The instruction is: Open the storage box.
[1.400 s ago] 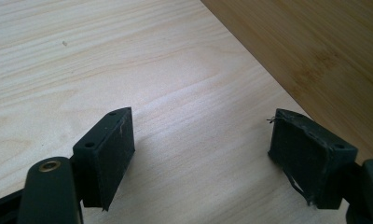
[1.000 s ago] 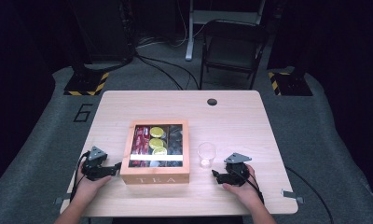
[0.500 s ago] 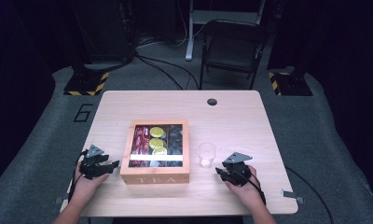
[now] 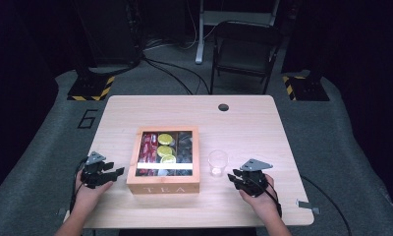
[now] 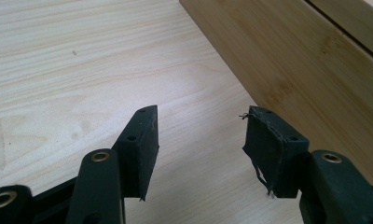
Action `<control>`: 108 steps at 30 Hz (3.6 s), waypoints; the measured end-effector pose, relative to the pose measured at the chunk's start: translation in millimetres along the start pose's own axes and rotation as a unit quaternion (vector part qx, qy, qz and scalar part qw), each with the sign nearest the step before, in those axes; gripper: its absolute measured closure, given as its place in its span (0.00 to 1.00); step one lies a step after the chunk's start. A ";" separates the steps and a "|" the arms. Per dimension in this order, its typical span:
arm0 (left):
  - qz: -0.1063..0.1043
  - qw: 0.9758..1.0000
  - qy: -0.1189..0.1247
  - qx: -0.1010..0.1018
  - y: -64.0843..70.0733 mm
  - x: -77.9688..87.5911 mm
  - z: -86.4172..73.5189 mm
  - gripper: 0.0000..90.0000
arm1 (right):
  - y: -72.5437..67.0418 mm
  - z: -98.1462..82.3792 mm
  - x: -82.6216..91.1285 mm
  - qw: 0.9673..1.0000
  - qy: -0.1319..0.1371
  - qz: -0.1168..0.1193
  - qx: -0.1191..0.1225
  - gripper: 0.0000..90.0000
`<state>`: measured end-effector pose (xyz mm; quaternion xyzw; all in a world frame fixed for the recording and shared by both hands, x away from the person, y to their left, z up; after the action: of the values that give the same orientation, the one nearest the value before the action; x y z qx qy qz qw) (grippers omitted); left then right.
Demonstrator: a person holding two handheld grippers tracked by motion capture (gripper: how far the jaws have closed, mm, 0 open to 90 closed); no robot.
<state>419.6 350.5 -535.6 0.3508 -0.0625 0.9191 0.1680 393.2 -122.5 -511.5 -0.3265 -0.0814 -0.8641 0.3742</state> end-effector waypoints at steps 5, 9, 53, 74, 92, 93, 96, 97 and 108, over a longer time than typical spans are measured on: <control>-0.001 1.000 -0.003 -0.002 -0.3 1.5 0.1 0.50 | -4.5 10.2 8.0 1.000 0.003 0.002 0.000 0.78; -0.003 1.000 0.001 -0.004 -0.1 2.9 0.7 0.51 | -7.5 18.1 14.6 1.000 -0.005 0.010 0.001 0.81; 0.000 1.000 -0.002 -0.012 0.0 -0.5 -0.7 0.53 | -84.5 32.4 -17.2 0.991 -0.017 0.102 0.080 0.98; 0.003 1.000 -0.002 -0.012 -2.1 2.8 -3.8 0.53 | -86.8 28.6 -30.7 0.991 -0.032 0.109 0.075 0.97; -0.012 0.998 0.042 -0.034 21.8 41.9 -0.1 0.52 | -87.9 60.5 -31.8 0.990 0.006 0.129 0.053 0.95; -0.013 0.998 0.045 -0.040 24.5 44.0 0.5 0.52 | -88.1 62.0 -32.2 0.990 0.005 0.129 0.049 0.95; -0.017 0.996 0.055 -0.066 36.0 53.1 4.2 0.52 | -87.7 64.4 -32.3 0.990 0.008 0.132 0.047 0.95; -0.019 0.996 0.058 -0.072 39.4 55.6 5.0 0.52 | -87.6 65.0 -32.4 0.990 0.010 0.131 0.047 0.95; -0.056 0.990 0.080 -0.104 76.3 69.2 15.6 0.52 | -87.4 64.4 -33.5 0.989 0.007 0.137 0.051 0.94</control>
<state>354.2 293.8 -477.7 0.2599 -0.1246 0.9219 0.2589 381.5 -16.1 -473.6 -0.3091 -0.0768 -0.8019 0.5056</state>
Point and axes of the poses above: each handheld gripper's, and its own axes: x roughly backward along the jaws, z roughly out of its top, y roughly to its right, the point moved 5 cm from there along -x, roughly forward along the jaws, and after that the axes turned 7 degrees about z, right-handed, at the moved point
